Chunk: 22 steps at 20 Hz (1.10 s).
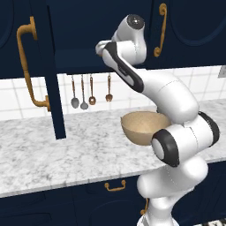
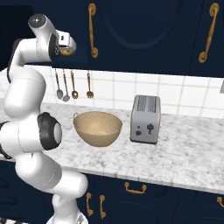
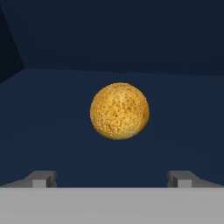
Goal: Open the cabinet, pick up the bread from the cabinet and place it in the basket. Then move the basket to the dining counter.
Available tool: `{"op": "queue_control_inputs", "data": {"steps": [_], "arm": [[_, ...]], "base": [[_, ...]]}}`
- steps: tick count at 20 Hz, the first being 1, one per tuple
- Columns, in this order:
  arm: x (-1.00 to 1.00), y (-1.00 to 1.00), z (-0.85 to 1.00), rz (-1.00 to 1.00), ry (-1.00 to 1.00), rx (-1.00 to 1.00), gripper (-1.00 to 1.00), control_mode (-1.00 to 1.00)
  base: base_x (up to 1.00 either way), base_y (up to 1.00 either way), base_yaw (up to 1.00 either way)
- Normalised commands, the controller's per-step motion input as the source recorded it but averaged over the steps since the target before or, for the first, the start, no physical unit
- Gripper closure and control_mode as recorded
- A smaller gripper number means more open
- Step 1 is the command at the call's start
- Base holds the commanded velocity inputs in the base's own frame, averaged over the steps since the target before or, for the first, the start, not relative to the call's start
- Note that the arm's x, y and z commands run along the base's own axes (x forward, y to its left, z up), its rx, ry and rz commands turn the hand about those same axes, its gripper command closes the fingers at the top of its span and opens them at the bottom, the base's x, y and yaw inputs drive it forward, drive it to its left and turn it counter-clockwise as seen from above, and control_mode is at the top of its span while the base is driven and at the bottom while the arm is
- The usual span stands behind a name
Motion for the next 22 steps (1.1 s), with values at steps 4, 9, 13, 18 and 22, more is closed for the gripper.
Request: {"op": "queue_control_inputs", "data": {"steps": [4,9,13,18,22], "arm": [[0.51,0.07,0.00,0.01,0.01,-0.02,-1.00,-1.00],[0.30,-0.05,0.00,0.00,0.00,0.00,-1.00,-1.00],[0.18,0.00,-0.07,0.00,-0.02,-0.04,-1.00,-1.00],[0.05,0.00,-0.12,0.00,-0.05,-0.10,-1.00,-1.00],[0.10,0.00,-0.06,0.00,-0.04,-0.02,-1.00,-1.00]], "base": [[0.00,0.00,0.00],[0.00,0.00,0.00],[0.00,0.00,0.00],[0.00,0.00,0.00],[0.00,0.00,0.00]]}}
